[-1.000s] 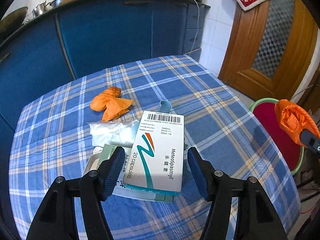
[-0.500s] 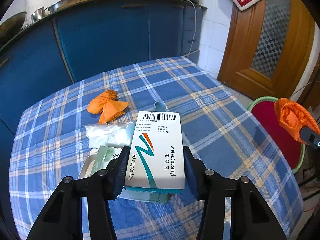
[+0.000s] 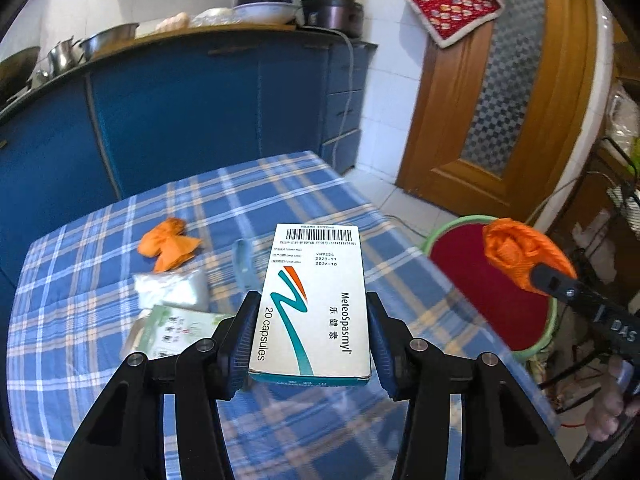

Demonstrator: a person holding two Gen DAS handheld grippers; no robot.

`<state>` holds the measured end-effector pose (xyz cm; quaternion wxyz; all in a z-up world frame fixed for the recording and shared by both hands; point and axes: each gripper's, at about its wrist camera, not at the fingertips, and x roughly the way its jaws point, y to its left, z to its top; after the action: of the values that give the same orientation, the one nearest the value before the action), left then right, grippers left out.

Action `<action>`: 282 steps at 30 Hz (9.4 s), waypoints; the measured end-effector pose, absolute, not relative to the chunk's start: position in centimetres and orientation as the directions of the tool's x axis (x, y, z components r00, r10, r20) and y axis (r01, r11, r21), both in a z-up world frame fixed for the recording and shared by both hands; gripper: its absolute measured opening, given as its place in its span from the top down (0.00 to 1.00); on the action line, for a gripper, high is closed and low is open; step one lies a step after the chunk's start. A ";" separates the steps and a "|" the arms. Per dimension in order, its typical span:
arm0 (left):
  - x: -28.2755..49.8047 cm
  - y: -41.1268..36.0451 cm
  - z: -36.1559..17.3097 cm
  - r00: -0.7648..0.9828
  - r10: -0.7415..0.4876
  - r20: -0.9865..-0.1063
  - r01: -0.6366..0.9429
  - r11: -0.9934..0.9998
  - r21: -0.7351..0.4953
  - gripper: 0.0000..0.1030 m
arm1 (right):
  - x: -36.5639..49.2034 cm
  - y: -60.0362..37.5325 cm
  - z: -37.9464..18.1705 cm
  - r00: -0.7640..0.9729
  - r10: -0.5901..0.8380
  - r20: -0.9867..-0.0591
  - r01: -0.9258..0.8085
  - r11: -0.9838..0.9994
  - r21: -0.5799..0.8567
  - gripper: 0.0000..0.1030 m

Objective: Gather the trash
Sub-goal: 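Carry the Meteospasmyl box and orange glove over the red bucket, then open both tools to drop the box and glove into the bucket, then move both open tools back over the table toward the remaining items, then lower the open left tool toward the green ear-drop box, then grasp the green ear-drop box with the left tool while the right tool grasps the light blue plastic item, then lift the box and blue item and carry both over the red bucket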

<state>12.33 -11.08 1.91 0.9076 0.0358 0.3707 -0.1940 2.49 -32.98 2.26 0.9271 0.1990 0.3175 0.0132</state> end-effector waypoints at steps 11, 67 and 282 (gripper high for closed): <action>11.2 -15.8 2.7 0.627 -0.404 -0.666 0.458 0.883 -0.105 0.49 | 0.8 -36.4 2.0 0.810 0.095 -0.579 0.175 0.903 0.392 0.89; 11.9 -27.3 -2.6 0.471 -0.485 -0.737 0.602 0.787 -0.133 0.41 | -1.7 -43.8 -1.2 0.768 -0.023 -0.640 0.385 0.815 0.433 0.61; 11.5 -4.3 2.3 0.732 -0.230 -0.641 0.112 0.969 -0.219 0.42 | 2.7 -29.4 1.3 0.774 0.122 -0.622 0.090 0.950 0.298 0.78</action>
<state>11.54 -4.34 2.29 0.9269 -0.0828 0.3542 -0.0923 2.68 -29.36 1.25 0.9285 0.1574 0.3362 0.0087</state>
